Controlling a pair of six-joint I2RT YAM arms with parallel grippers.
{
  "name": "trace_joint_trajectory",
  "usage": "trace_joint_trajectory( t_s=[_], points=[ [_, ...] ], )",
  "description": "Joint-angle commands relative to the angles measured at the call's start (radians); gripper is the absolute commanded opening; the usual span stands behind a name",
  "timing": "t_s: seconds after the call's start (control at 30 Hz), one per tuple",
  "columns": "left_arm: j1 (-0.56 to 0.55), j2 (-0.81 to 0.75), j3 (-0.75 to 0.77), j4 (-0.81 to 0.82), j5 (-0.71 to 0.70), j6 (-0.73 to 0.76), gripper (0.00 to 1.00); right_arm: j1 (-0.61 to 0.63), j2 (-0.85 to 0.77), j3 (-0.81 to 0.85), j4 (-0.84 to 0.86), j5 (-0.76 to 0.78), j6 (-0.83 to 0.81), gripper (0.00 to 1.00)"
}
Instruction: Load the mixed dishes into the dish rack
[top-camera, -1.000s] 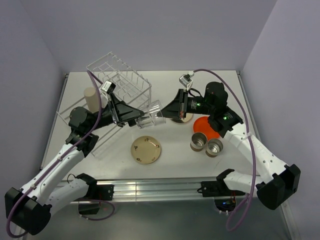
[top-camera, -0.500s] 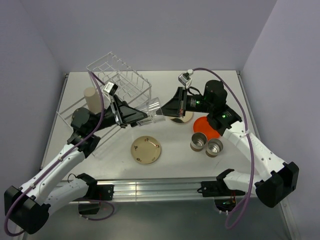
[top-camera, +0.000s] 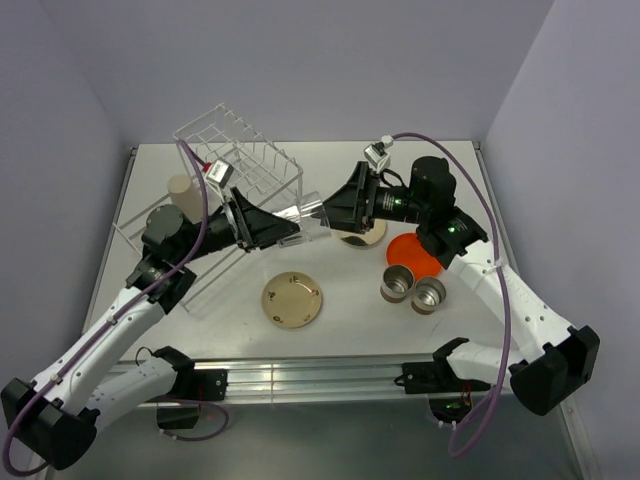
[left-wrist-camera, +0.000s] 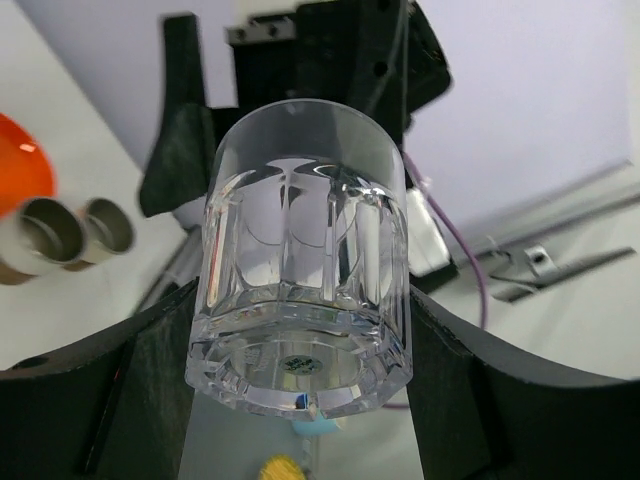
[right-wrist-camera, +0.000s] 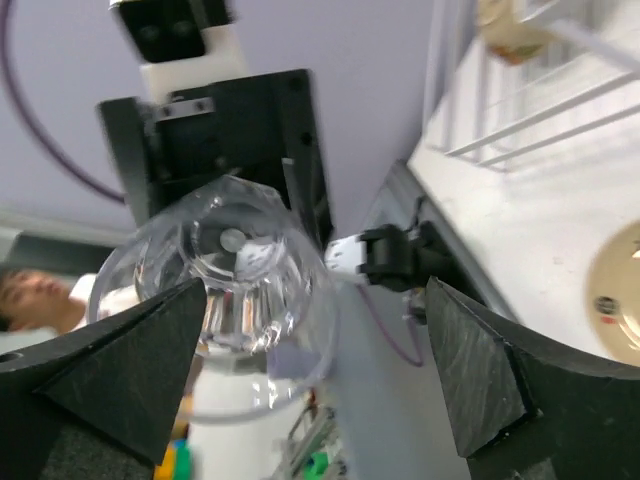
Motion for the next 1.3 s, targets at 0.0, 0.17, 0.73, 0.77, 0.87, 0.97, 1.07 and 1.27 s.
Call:
trace_joint_trajectory(
  t_s=[0.0, 0.17, 0.73, 0.77, 0.87, 0.97, 1.07, 1.27],
  points=[
    [0.029, -0.072, 0.129, -0.291, -0.142, 0.238, 0.0, -0.029, -0.055, 0.084, -0.191, 0.124, -0.124, 1.0],
    [0.119, -0.157, 0.285, -0.61, -0.254, 0.416, 0.0, -0.112, -0.097, 0.093, -0.295, 0.178, -0.192, 1.0],
    [0.187, -0.064, 0.571, -1.396, -1.178, 0.514, 0.0, -0.161, -0.167, 0.176, -0.546, 0.264, -0.362, 1.0],
    [0.21, -0.046, 0.565, -1.388, -1.158, 0.54, 0.0, -0.161, -0.169, 0.175, -0.55, 0.264, -0.367, 1.0],
    [0.383, -0.013, 0.488, -1.293, -0.984, 0.609, 0.0, -0.161, -0.175, 0.182, -0.587, 0.277, -0.396, 1.0],
    [0.596, 0.032, 0.428, -1.239, -0.757, 0.68, 0.0, -0.164, -0.193, 0.193, -0.632, 0.314, -0.43, 1.0],
    [0.67, 0.145, 0.448, -1.233, -0.641, 0.708, 0.0, -0.166, -0.209, 0.199, -0.662, 0.343, -0.45, 1.0],
    [0.65, 0.276, 0.517, -1.235, -0.564, 0.714, 0.0, -0.166, -0.212, 0.164, -0.644, 0.342, -0.441, 1.0]
  ],
)
